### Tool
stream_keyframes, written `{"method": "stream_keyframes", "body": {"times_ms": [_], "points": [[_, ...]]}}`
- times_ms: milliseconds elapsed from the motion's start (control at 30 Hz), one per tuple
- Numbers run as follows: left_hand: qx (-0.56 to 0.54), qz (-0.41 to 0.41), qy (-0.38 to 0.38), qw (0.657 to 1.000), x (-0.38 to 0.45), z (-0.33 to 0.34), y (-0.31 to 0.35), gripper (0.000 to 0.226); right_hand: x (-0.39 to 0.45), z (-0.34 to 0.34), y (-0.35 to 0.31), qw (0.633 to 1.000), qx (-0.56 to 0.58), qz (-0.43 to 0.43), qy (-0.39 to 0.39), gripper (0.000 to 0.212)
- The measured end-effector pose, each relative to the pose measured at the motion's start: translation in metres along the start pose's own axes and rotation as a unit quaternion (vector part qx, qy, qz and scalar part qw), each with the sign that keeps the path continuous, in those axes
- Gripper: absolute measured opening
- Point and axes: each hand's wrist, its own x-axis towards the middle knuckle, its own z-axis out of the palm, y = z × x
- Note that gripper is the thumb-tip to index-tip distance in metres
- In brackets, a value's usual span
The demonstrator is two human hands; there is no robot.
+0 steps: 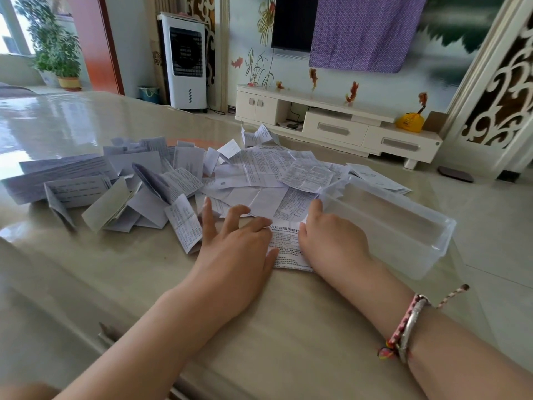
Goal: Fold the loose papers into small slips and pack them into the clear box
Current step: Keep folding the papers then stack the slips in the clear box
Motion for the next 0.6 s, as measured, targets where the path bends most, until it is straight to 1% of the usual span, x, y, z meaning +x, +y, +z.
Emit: {"method": "stream_keyframes", "body": {"times_ms": [67,100,133,200,233,300,400,500,600], "points": [[0.008,0.005,-0.002,1.000,0.001,0.004,-0.001,0.034,-0.009,-0.005,-0.005,0.999,-0.012,-0.018,0.033,0.055],[0.006,0.006,-0.012,1.000,0.001,0.005,-0.002,0.037,-0.014,-0.005,-0.007,0.998,-0.007,-0.036,0.058,0.059],[0.004,0.004,-0.019,1.000,0.002,0.006,-0.002,0.037,-0.020,-0.004,-0.009,0.995,0.001,-0.059,0.082,0.059],[-0.014,-0.004,-0.025,1.000,0.001,0.006,-0.002,0.036,-0.027,0.003,-0.010,0.986,0.017,-0.100,0.131,0.053],[-0.021,-0.006,-0.029,0.999,0.001,0.005,-0.002,0.035,-0.028,0.006,-0.009,0.983,0.031,-0.114,0.139,0.050],[-0.024,-0.006,-0.030,0.999,0.001,0.005,-0.002,0.033,-0.029,0.008,-0.009,0.981,0.062,-0.133,0.123,0.047],[-0.028,-0.007,-0.037,0.999,0.002,0.004,-0.001,0.033,-0.031,0.004,-0.008,0.983,0.084,-0.135,0.097,0.047],[-0.039,-0.001,-0.042,0.998,0.002,0.003,-0.001,0.031,-0.032,-0.003,-0.005,0.987,0.061,-0.140,0.050,0.043],[-0.039,0.001,-0.031,0.999,0.001,0.003,-0.002,0.030,-0.031,-0.015,0.006,0.990,0.040,-0.131,-0.021,0.037]]}}
